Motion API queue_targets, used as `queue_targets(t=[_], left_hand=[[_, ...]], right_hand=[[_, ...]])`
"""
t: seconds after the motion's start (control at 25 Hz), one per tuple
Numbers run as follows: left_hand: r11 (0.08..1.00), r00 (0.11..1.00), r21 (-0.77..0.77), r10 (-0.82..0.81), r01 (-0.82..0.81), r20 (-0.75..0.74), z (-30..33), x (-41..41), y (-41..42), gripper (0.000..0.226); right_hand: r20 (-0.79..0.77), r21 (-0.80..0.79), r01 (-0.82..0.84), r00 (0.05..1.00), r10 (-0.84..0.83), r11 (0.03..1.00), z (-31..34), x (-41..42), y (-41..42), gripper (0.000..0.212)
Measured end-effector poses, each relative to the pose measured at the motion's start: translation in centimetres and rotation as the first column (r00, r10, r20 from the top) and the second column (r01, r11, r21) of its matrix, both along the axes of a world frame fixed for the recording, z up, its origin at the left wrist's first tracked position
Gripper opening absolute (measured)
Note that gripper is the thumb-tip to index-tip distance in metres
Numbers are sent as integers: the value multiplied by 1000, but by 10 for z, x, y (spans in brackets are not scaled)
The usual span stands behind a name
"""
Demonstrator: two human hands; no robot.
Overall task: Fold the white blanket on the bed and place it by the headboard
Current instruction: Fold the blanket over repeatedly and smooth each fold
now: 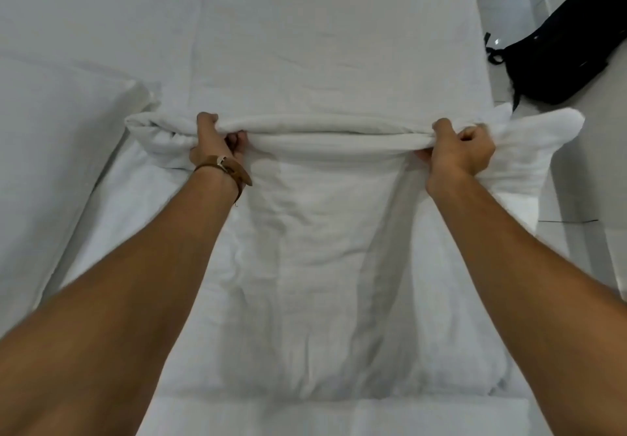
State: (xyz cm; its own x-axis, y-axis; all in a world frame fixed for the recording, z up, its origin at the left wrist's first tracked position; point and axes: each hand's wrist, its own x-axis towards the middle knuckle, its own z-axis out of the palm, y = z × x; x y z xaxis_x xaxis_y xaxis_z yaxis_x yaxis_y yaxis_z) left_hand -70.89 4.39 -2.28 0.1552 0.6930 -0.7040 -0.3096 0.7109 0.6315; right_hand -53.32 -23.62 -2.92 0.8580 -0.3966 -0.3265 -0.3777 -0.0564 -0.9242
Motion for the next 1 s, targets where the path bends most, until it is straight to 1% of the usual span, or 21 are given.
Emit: queue_targets(t=[0.08,0.16,0.2,0.24,0.28,0.32,0.36,0.4,0.44,0.48,0.52,0.6,0.68,0.72,0.76,0.8,0.92,1.0], left_hand=[[999,999,19,-41,41,-9,-21,6,10,15],[988,989,56,-139,142,-52,-40,10,15,19],[970,972,98,-213,222,-96,-47,13,15,22],[923,936,187,-308,337,-171,-52,15,14,25],[811,857,306,-410,500,-313,-56,15,10,32],[596,712,406,-478,693,-514,-60,11,4,41],[277,512,431,-464,859,-723,-64,5,-2,54],[-45,301,336,-344,941,-889,-70,-3,-8,69],[-257,135,181,-188,949,-973,-75,-12,-13,81],[-361,28,48,-61,931,-998,-83,-22,-18,89],[-394,-29,-33,17,918,-999,-90,-32,-22,91],[-365,-70,-86,55,927,-996,-97,-48,-33,91],[-311,-94,-101,37,945,-995,-99,-60,-49,90],[-298,-110,-108,12,948,-994,-97,-65,-61,90],[-299,-121,-114,-7,947,-993,-95,-71,-76,90],[-319,-129,-118,-13,940,-992,-94,-79,-91,90],[-384,-157,-145,1,912,-988,-90,-128,-148,86],[-372,-183,-170,1,913,-983,-84,-173,-177,82]], right_hand=[[19,23,-51,999,51,998,-22,10,6,36],[8,-2,-150,989,150,989,-38,15,8,10],[1,-69,-222,975,222,973,-46,16,6,16],[17,-183,-312,947,320,932,-51,13,4,30],[44,-327,-419,889,457,847,-53,4,1,40],[49,-524,-514,778,626,680,-58,-4,-5,49],[-14,-728,-537,633,774,426,-62,-13,-14,58],[-117,-865,-473,516,848,168,-67,-18,-24,66],[-193,-917,-399,468,862,12,-69,-20,-35,71],[-236,-932,-357,469,851,-62,-72,-17,-47,74],[-258,-935,-341,481,838,-92,-73,-14,-58,77],[-300,-924,-365,509,807,-113,-75,-12,-70,82],[-334,-893,-444,545,769,-74,-77,-31,-68,84],[-359,-869,-492,556,749,-52,-79,-49,-66,85],[-388,-844,-535,553,737,-43,-80,-71,-64,85],[-413,-825,-563,542,732,-48,-82,-94,-64,84],[-435,-802,-592,495,752,-74,-78,-162,-87,81],[-456,-786,-609,458,763,-104,-71,-197,-115,77]])
